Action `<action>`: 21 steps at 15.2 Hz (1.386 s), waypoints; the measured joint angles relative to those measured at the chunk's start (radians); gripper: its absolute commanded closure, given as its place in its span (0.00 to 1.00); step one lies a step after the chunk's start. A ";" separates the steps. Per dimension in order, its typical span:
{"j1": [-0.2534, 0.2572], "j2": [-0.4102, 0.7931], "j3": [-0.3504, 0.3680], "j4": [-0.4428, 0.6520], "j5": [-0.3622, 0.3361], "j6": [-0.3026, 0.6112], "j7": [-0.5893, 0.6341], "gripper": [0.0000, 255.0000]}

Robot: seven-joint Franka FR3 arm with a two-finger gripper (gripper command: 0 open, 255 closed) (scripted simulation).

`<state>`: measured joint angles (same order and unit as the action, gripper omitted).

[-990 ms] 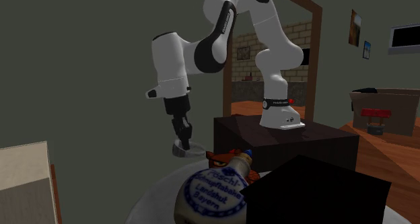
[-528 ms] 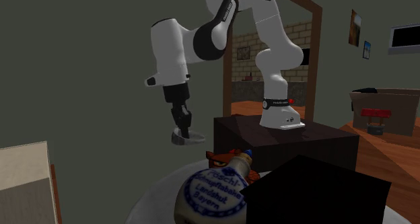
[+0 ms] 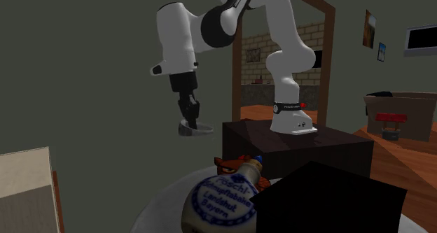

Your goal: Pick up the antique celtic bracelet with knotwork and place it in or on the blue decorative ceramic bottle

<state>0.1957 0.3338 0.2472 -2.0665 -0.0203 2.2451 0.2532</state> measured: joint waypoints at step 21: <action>0.169 0.021 0.092 0.062 0.000 -0.030 0.255 1.00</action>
<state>0.3650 0.3546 0.3389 -2.0048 -0.0207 2.2153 0.5080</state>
